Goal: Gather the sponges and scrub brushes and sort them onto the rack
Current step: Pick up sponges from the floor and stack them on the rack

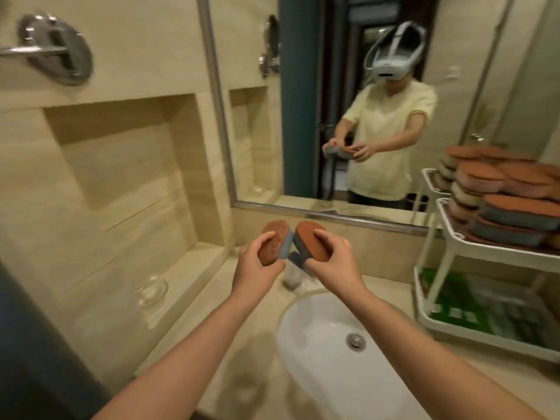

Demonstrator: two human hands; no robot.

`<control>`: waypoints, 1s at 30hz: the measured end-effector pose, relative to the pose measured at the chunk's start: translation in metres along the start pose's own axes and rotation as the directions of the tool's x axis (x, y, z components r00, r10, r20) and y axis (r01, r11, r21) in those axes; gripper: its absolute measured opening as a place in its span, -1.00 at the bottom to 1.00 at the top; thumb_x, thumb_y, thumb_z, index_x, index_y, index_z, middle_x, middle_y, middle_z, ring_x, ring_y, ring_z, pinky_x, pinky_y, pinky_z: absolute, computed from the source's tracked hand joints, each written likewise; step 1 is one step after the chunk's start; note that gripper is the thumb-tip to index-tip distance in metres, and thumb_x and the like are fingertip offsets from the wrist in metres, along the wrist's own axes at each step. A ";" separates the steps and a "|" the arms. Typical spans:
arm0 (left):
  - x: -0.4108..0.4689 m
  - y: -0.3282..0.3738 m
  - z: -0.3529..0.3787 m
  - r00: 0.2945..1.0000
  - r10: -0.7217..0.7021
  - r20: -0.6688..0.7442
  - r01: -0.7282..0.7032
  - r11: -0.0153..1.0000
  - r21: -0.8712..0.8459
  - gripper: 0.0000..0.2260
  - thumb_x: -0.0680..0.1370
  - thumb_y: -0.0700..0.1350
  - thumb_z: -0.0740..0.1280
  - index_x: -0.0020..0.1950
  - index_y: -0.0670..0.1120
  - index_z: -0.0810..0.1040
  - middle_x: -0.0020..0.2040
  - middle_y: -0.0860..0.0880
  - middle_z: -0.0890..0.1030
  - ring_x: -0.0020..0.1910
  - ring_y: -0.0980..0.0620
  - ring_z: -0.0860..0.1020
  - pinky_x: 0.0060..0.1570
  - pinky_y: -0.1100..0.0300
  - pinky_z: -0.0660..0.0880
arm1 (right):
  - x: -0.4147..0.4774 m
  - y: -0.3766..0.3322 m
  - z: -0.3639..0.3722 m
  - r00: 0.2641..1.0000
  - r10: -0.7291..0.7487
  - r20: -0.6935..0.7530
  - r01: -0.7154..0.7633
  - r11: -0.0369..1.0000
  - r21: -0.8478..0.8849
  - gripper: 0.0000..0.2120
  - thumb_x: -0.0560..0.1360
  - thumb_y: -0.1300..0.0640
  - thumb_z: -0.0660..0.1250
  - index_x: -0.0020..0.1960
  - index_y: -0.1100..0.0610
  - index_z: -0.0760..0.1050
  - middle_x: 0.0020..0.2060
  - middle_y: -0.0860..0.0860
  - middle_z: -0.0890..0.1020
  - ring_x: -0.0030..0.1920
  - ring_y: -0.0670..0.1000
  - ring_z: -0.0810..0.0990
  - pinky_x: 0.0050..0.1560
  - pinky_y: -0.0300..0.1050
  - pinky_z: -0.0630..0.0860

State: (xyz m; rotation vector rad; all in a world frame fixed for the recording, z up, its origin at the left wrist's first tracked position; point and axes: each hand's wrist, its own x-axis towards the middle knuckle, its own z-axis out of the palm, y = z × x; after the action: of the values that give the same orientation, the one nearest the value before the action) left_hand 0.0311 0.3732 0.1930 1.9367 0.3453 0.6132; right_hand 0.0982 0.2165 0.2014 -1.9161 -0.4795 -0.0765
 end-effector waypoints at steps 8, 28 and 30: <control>0.007 0.063 0.087 0.944 0.179 0.276 -0.143 0.979 -0.144 -0.46 0.38 -0.24 0.46 0.25 0.20 0.46 0.27 -0.02 0.50 0.18 0.07 0.52 0.09 0.18 0.55 | -0.021 0.012 -0.112 0.963 0.040 -0.267 -0.081 0.987 -0.142 -0.32 0.30 0.13 0.45 0.40 -0.05 0.38 0.19 -0.09 0.34 0.07 -0.12 0.41 0.05 -0.31 0.32; 0.026 0.253 0.333 0.786 0.411 0.462 -0.314 0.909 -0.275 -0.37 0.36 -0.17 0.45 0.40 0.11 0.40 0.41 0.01 0.39 0.32 0.05 0.42 0.19 0.14 0.50 | 0.016 0.054 -0.396 0.823 0.008 -0.568 -0.132 0.975 -0.178 -0.36 0.37 0.06 0.40 0.43 -0.05 0.36 0.31 0.01 0.35 0.13 -0.08 0.39 0.13 -0.14 0.42; 0.032 0.268 0.356 0.769 0.449 0.454 -0.359 0.892 -0.274 -0.38 0.37 -0.19 0.45 0.41 0.08 0.41 0.39 0.03 0.44 0.30 0.10 0.43 0.09 0.30 0.43 | 0.029 0.062 -0.419 0.817 0.016 -0.576 -0.142 0.974 -0.174 -0.37 0.40 0.07 0.38 0.45 -0.05 0.34 0.33 0.02 0.34 0.11 -0.08 0.39 0.08 -0.15 0.44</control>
State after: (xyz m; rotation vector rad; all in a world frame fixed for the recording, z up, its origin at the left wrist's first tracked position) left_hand 0.2482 0.0051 0.3220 1.9268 -0.4674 0.3603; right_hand 0.2185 -0.1731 0.3198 -1.9938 0.0240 -0.6563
